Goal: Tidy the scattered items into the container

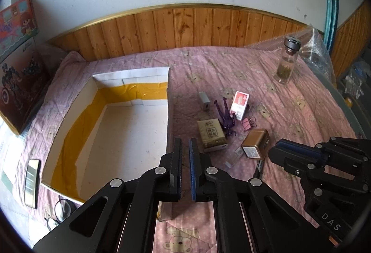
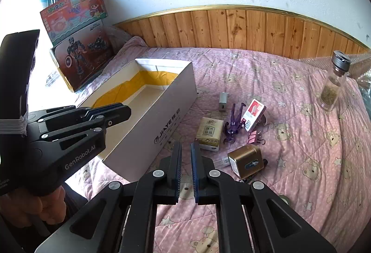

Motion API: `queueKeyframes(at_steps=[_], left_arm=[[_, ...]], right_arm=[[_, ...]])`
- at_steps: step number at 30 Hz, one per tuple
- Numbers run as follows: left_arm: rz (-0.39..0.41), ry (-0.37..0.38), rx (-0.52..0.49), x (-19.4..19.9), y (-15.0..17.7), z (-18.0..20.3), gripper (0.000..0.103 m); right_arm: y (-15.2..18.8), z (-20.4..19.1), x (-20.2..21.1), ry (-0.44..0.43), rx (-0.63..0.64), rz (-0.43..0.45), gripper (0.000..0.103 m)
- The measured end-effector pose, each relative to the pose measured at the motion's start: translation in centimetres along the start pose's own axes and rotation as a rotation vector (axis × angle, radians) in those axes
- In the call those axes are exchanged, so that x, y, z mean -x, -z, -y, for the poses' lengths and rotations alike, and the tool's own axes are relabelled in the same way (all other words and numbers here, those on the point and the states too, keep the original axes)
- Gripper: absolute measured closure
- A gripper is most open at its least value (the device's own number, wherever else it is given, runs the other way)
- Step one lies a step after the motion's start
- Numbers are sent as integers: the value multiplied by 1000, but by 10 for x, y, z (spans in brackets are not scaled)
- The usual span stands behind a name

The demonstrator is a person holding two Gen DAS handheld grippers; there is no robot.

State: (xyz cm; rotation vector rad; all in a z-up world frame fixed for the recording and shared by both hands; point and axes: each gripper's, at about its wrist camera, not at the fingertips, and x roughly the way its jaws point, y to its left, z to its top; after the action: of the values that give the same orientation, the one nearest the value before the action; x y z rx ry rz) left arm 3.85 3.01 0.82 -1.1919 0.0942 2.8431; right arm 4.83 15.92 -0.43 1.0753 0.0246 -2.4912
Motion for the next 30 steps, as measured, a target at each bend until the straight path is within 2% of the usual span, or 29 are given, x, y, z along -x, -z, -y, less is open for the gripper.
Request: queueKeyframes(at_steps=[7, 8, 9, 10, 12, 14, 15, 20, 30], left_arm=[[-10, 33, 13, 0, 2, 1, 96], [-17, 47, 16, -1, 2, 2, 92], [-23, 55, 22, -3, 2, 2, 78], [-23, 56, 30, -3, 1, 2, 72], [-20, 61, 33, -4, 0, 4, 66], [-14, 58, 30, -4, -2, 6, 60], [-13, 60, 29, -3, -1, 7, 58], [-25, 73, 15, -5, 2, 8, 53], [-56, 137, 5, -13, 0, 14, 53]], right_arm=[[1, 3, 1, 23, -24, -6, 94], [2, 7, 1, 23, -39, -6, 92], [3, 11, 1, 19, -56, -10, 87], [4, 16, 1, 16, -76, -11, 82], [7, 26, 1, 5, -115, -12, 56], [10, 34, 1, 6, -143, -17, 43], [11, 38, 1, 8, -155, -19, 40], [18, 54, -1, 12, -196, -46, 39], [47, 96, -4, 47, -262, -117, 39]])
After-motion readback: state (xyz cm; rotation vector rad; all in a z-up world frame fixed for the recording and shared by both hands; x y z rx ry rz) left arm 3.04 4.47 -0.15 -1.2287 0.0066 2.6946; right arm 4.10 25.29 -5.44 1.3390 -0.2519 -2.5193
